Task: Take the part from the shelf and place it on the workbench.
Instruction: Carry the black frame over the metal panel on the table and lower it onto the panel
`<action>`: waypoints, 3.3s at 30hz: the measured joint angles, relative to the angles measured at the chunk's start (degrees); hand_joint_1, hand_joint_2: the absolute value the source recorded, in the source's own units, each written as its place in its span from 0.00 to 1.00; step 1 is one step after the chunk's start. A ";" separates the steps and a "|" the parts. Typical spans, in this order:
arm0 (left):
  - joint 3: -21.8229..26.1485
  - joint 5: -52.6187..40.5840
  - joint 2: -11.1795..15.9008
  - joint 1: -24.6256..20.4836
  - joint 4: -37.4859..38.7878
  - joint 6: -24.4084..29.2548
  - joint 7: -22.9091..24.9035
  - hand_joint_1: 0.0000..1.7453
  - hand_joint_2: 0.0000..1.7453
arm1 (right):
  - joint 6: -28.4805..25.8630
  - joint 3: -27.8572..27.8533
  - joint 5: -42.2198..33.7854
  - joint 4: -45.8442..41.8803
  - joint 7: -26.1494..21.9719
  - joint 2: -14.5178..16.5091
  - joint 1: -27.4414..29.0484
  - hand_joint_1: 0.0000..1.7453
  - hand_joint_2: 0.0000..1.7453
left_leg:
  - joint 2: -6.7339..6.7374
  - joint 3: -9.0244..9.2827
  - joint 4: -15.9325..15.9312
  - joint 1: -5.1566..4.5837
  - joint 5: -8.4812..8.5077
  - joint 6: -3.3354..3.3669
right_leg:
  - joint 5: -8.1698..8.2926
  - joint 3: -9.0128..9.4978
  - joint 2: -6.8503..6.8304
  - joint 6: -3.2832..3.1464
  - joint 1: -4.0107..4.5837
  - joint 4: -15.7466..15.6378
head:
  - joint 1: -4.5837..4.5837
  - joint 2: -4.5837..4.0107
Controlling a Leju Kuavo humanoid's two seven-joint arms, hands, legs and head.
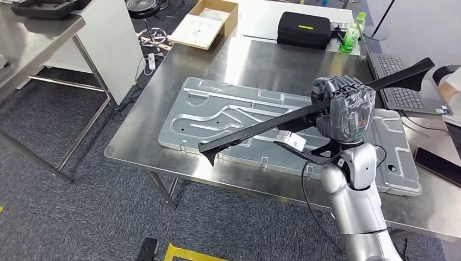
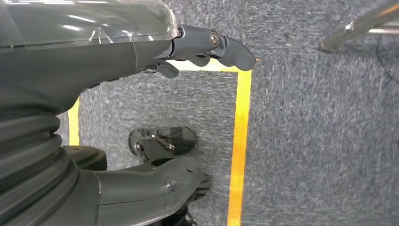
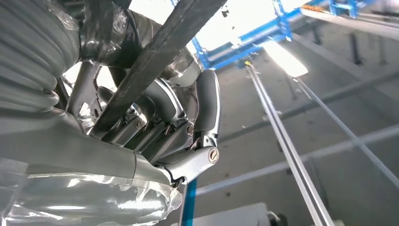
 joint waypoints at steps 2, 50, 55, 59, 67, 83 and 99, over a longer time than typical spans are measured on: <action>0.00 -0.07 -0.03 -0.08 0.00 -0.21 -0.09 0.00 1.00 | -0.01 -1.12 0.01 0.95 -0.21 -0.24 0.03 1.00 1.00 | 0.71 0.05 -0.48 -0.10 0.16 0.45 | 0.38 -0.53 1.17 0.89 -0.30 -0.19 | -0.03 0.00; -0.19 -2.06 -0.01 -0.73 0.00 -3.12 -2.66 0.00 1.00 | -0.02 -5.82 7.41 7.87 2.55 -4.30 1.25 1.00 1.00 | 4.34 -0.72 -1.25 -0.88 1.26 0.49 | -0.72 1.02 -6.34 0.59 0.21 -0.62 | 0.46 0.00; -0.37 -2.20 0.02 -0.64 0.00 -4.13 -3.38 0.00 1.00 | -0.02 -5.81 7.07 7.87 2.42 -4.38 1.28 1.00 1.00 | 4.34 -5.85 10.39 -0.74 -5.06 -0.46 | -0.71 1.44 -6.50 -1.07 0.02 -1.30 | 0.39 0.00; -0.42 -2.17 0.05 -0.44 0.00 -4.40 -3.58 0.00 1.00 | -0.02 -5.80 7.07 7.88 2.38 -4.40 1.64 1.00 1.00 | 4.36 -6.47 11.17 -0.70 -2.59 -0.15 | -1.48 1.94 -6.35 -1.15 0.29 -0.80 | 0.38 0.00; -0.38 -1.72 0.02 -0.46 0.00 -3.09 -3.17 0.00 1.00 | -0.04 -5.77 7.00 7.69 2.54 -5.02 2.20 1.00 1.00 | 4.24 -0.62 -1.20 -0.76 1.37 1.53 | -2.99 1.74 -6.27 0.77 0.48 0.80 | 0.41 0.00; -0.27 -1.73 -0.30 -0.77 0.00 -1.75 -2.65 0.00 1.00 | -0.04 -5.57 7.04 7.66 3.57 -7.07 3.03 1.00 1.00 | 4.04 -0.95 1.91 -0.69 -1.93 -0.32 | -0.47 0.47 -6.14 -0.21 -0.43 -0.31 | 0.38 0.00; -0.85 -4.02 -0.55 -0.74 0.00 -0.91 -3.38 0.00 1.00 | -0.06 -7.55 9.09 1.49 -8.92 -7.33 2.82 1.00 1.00 | 4.27 0.69 -2.26 -0.95 1.20 2.39 | -3.97 -0.63 -6.12 1.31 0.08 4.14 | 0.41 0.00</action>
